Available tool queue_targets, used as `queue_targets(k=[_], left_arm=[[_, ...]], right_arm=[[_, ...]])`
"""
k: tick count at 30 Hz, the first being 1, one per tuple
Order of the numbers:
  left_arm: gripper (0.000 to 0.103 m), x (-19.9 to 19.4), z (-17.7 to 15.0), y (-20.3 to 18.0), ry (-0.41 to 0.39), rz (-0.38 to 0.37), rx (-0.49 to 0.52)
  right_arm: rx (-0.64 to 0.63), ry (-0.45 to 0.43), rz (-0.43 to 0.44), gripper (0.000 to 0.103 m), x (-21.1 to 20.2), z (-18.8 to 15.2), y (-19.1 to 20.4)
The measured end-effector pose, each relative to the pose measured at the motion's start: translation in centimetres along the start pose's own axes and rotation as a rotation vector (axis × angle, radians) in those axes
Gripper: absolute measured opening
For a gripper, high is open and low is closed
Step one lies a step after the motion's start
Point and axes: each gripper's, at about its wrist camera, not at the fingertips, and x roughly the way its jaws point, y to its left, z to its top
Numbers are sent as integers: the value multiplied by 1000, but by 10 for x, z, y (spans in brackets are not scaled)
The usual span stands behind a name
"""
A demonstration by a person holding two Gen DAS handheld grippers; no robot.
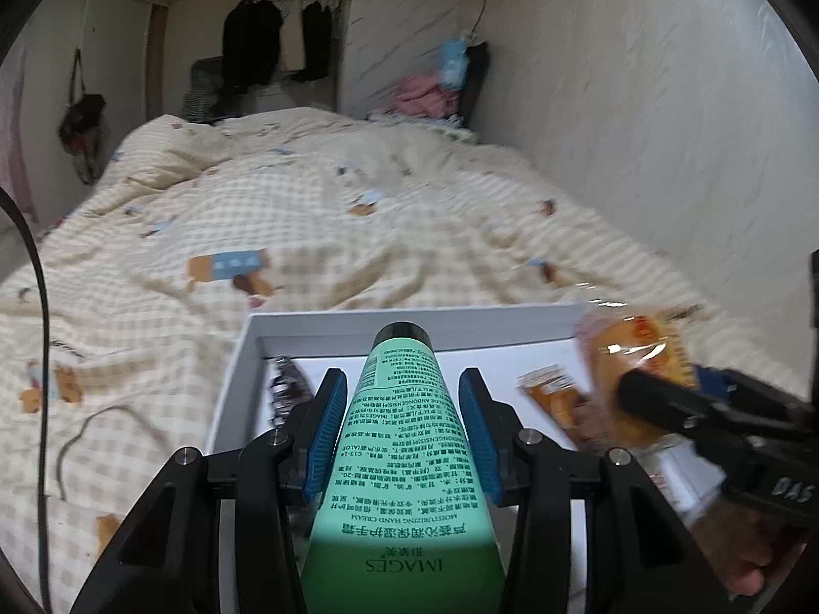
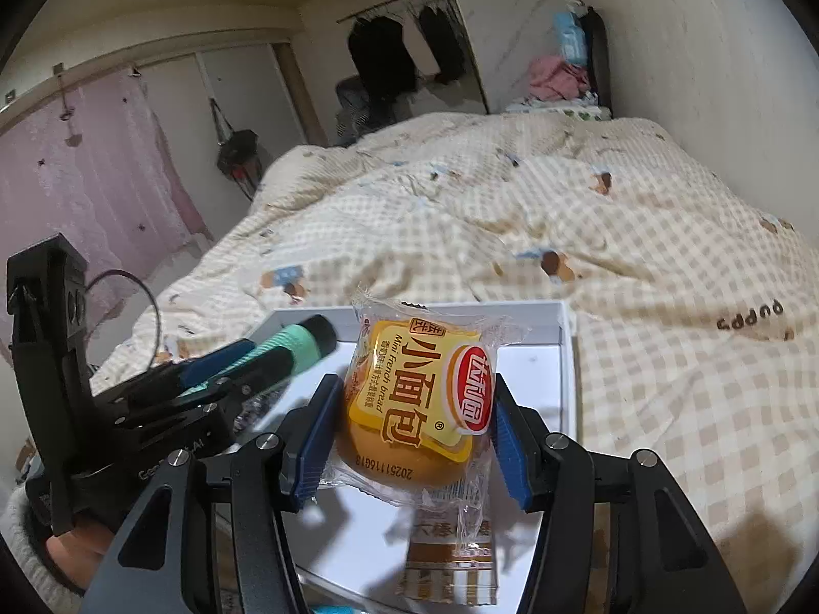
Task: Organize objects
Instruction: 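Carry the tube and bread bun over the white tray with both grippers, then open both grippers to drop the tube and bread bun into the tray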
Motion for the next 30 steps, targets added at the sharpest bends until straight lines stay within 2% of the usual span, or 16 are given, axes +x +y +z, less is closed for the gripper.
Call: queue_targets(k=[10,20,30], left_arm=[[49,8,-9,8,42,45,-33],[49,11,-12,6,67,85,-10],[49,4,-14,3,33,85,4]], right_arm=[[57,65,-44,57,13,-2,-15],[3,88,-89,57,20,-5,-11],[2,82,-93,57,17,-6,-9]])
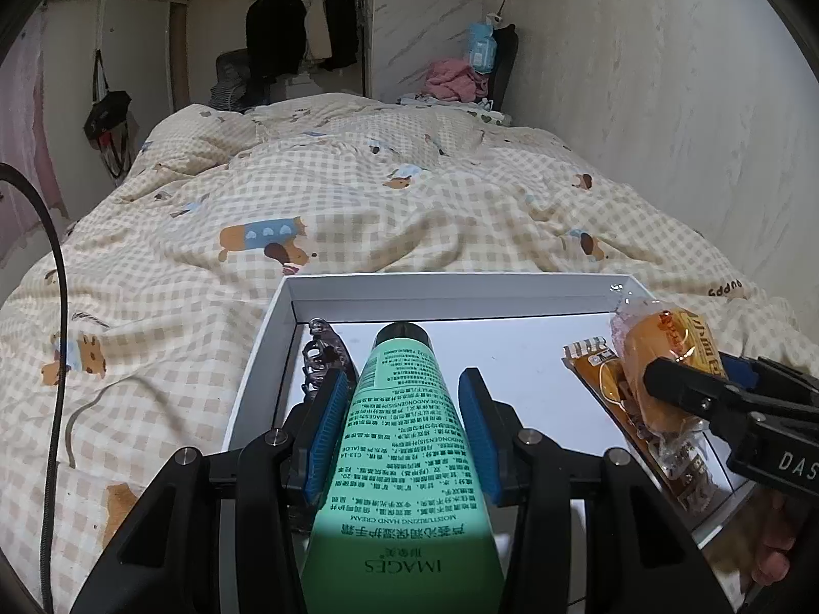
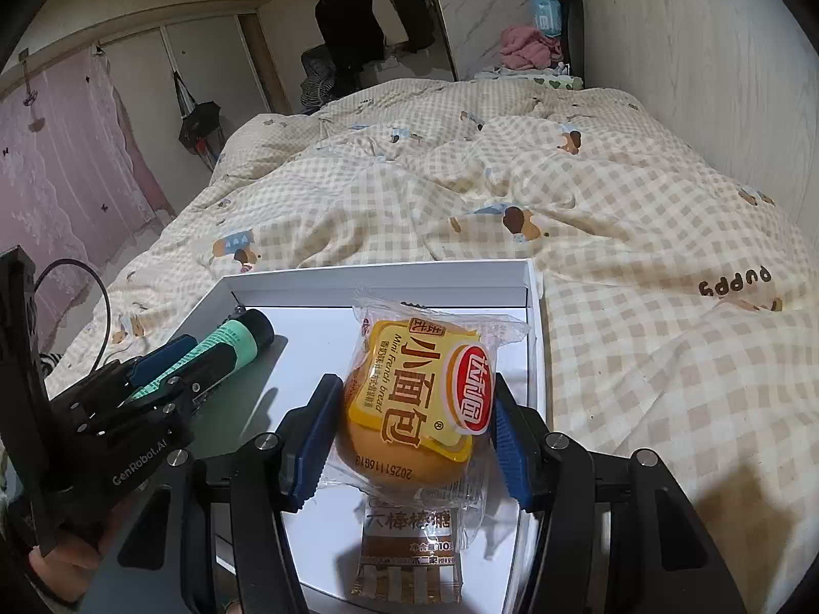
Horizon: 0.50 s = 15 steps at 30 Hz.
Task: Organize objects
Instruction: 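Open both grippers to drop the tube and bread bun into the tray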
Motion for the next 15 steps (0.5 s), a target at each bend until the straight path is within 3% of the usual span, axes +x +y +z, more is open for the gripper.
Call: queue_targets(k=[8,11,15], left_arm=[[50,-4,2,-5,-12,-35,18],[54,-9,3,-6,-32,-44,29],[57,-13,5,-5,-50,-54,27]], right_arm=[[23,-10,23,57,-3,1,-3],[22,-14,20,58,-4,2,-4],[29,-42,25,71,-9,3,-4]])
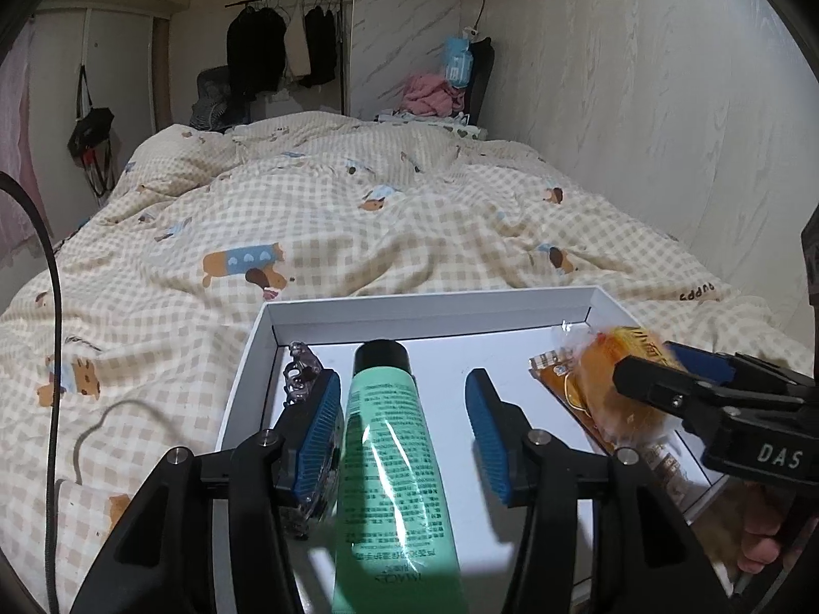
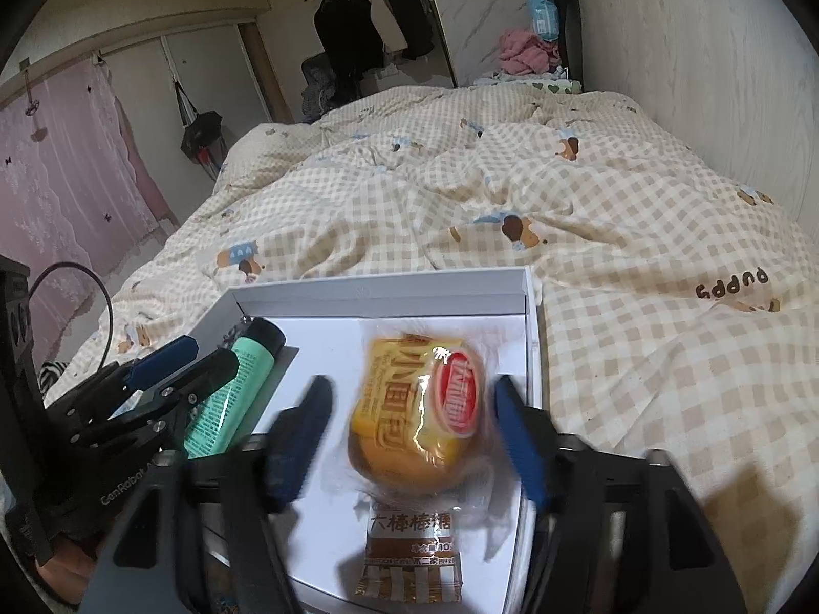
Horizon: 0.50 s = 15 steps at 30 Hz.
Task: Organize objects
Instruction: 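Open both grippers to drop the tube and bread bun into the tray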
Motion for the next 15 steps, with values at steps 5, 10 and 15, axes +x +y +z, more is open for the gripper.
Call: queue_targets(k=[5,10,15], left_arm=[[57,-5,2,5,-28,-1,-18],[57,-10,5,8,-51,-11,-36],[57,-24,16,14,-93,-10,-78]], right_arm=[[18,-22,22,71,-5,3,-2],[16,-29,33,71,-7,4,-1],[-21,-60,115,71,-20,12,3]])
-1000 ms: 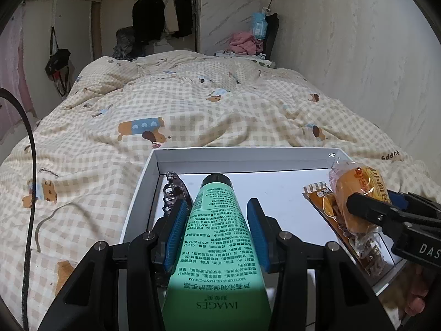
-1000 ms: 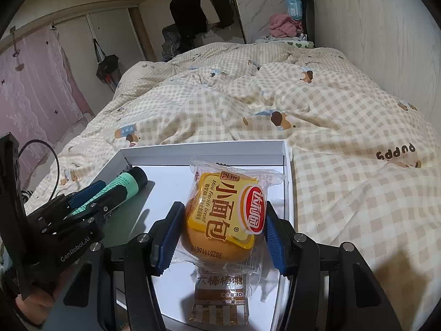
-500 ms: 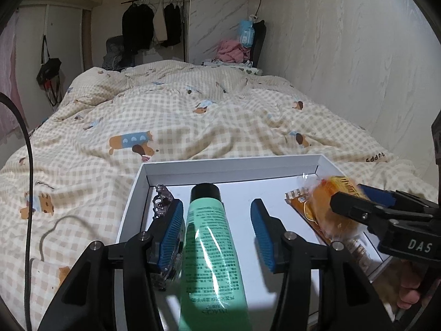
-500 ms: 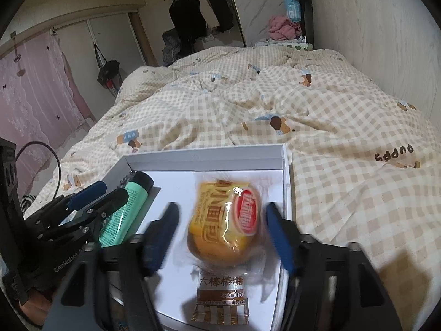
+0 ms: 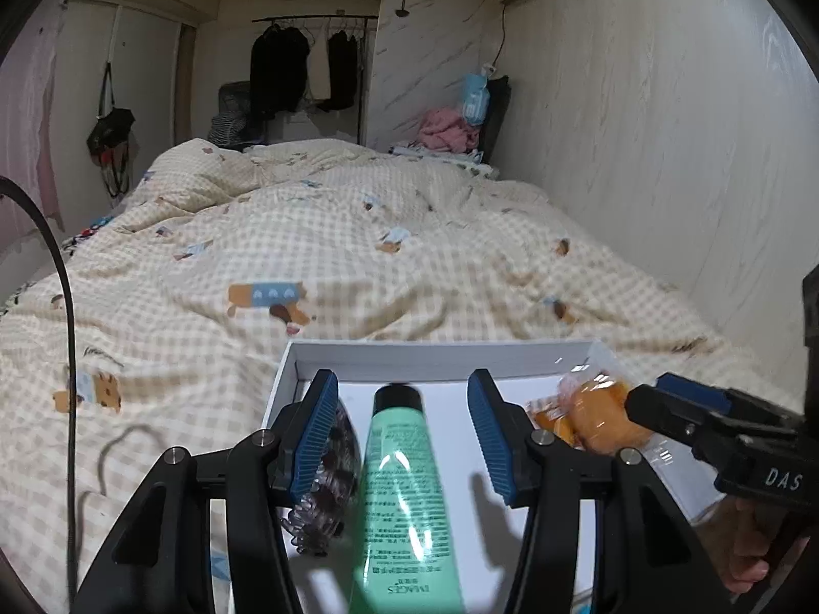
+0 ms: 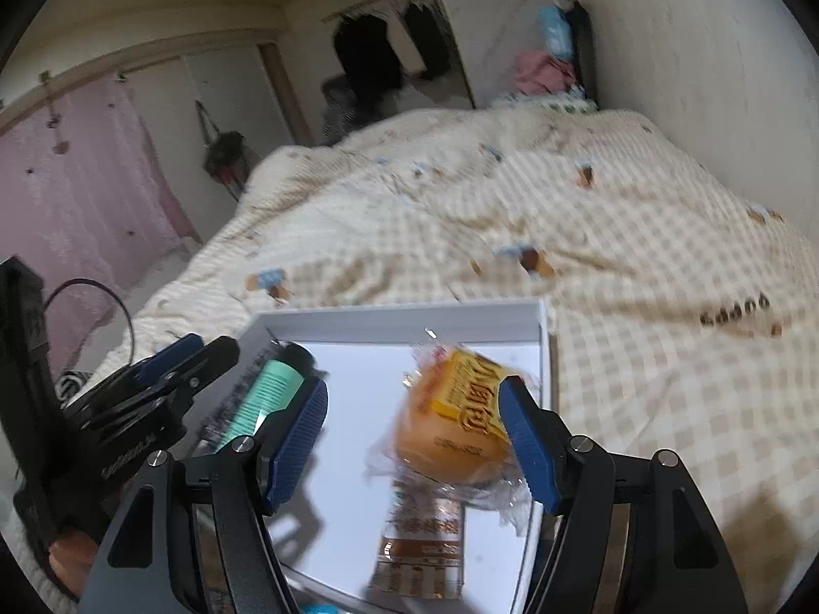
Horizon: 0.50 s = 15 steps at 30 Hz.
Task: Organize objects
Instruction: 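Open both grippers to drop the tube and bread bun into the tray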
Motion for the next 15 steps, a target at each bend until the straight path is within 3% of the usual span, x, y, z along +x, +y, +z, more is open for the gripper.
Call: queue_targets(k=[5,11,15], left_arm=[[57,-36,35,10,-58,-40,-9],[58,-93,74,34,-121,-95,-86],[61,-137,94,45,-149,-86,-55]], right_arm=[[-53,-35,77,71,-31,23,14],[-75,-119,160,71,-92,54,33],[-107,-123,213,71,-126,63,44]])
